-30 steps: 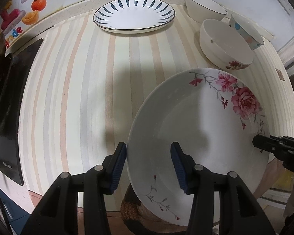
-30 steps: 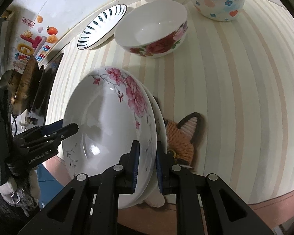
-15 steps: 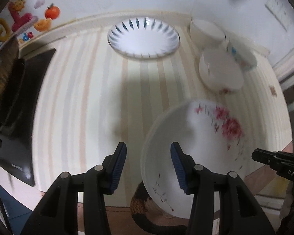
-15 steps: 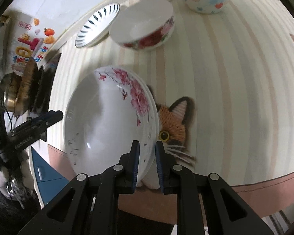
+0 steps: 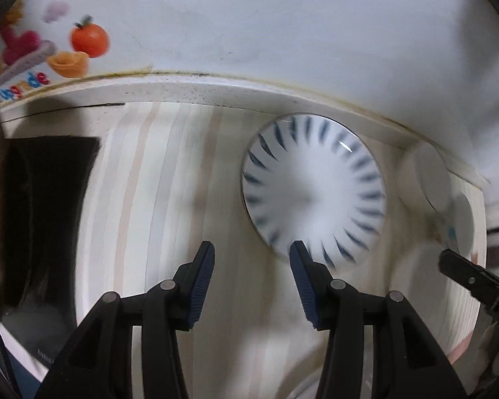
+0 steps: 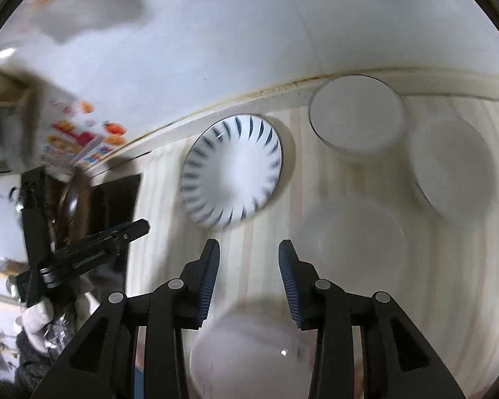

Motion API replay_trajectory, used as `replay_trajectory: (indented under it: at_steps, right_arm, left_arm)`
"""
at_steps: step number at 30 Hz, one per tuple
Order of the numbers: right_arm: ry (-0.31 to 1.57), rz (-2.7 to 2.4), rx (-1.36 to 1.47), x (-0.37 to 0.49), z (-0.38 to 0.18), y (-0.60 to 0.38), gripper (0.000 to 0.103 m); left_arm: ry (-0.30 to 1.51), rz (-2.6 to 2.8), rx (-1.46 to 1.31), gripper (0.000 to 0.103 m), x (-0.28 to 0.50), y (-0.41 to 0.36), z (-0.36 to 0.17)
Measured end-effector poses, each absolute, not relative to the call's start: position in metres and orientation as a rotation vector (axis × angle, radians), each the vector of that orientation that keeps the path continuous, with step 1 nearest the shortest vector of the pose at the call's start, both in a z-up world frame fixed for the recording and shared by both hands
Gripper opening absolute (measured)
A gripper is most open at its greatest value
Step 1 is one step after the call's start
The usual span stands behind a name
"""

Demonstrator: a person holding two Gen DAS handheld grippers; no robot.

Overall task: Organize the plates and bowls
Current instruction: 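Grasp the blue-striped plate rim with both grippers onto the held stack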

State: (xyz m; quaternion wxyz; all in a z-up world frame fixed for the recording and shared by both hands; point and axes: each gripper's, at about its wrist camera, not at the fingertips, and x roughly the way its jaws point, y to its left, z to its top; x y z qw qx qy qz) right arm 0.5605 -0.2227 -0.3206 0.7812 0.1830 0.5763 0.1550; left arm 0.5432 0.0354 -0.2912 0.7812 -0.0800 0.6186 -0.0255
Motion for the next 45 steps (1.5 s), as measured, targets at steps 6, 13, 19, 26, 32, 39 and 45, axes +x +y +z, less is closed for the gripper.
replay_trajectory:
  at_steps: [6,13,19,26,32,39,45]
  right_arm:
    - [1.34,0.278,0.357,0.645,-0.374,-0.202,0.04]
    - [1.398,0.26,0.299,0.685,-0.414,-0.191,0.021]
    - [1.388,0.248,0.246,0.69,-0.422,-0.185,0.018]
    - [1.363,0.252,0.22,0.682,-0.415,-0.186,0.017]
    - [1.34,0.269,0.223,0.67,-0.4,-0.179,0.017]
    - [1.302,0.296,0.23,0.638,-0.363,-0.187,0.017]
    - [1.258,0.313,0.242,0.59,-0.322,-0.198,0.017]
  left_arm:
    - [1.432,-0.08,-0.177,0.045,0.596,0.034,-0.34]
    - [1.438,-0.157,-0.181,0.032,0.619,0.026,-0.363]
    - [1.416,-0.163,-0.178,0.032,0.611,0.023,-0.362]
    - [1.382,-0.161,-0.186,0.032,0.587,0.032,-0.348]
    - [1.339,-0.173,-0.17,0.032,0.568,0.044,-0.323]
    - [1.295,-0.186,-0.165,0.032,0.534,0.049,-0.278]
    - [1.266,-0.21,-0.155,0.032,0.489,0.047,-0.242]
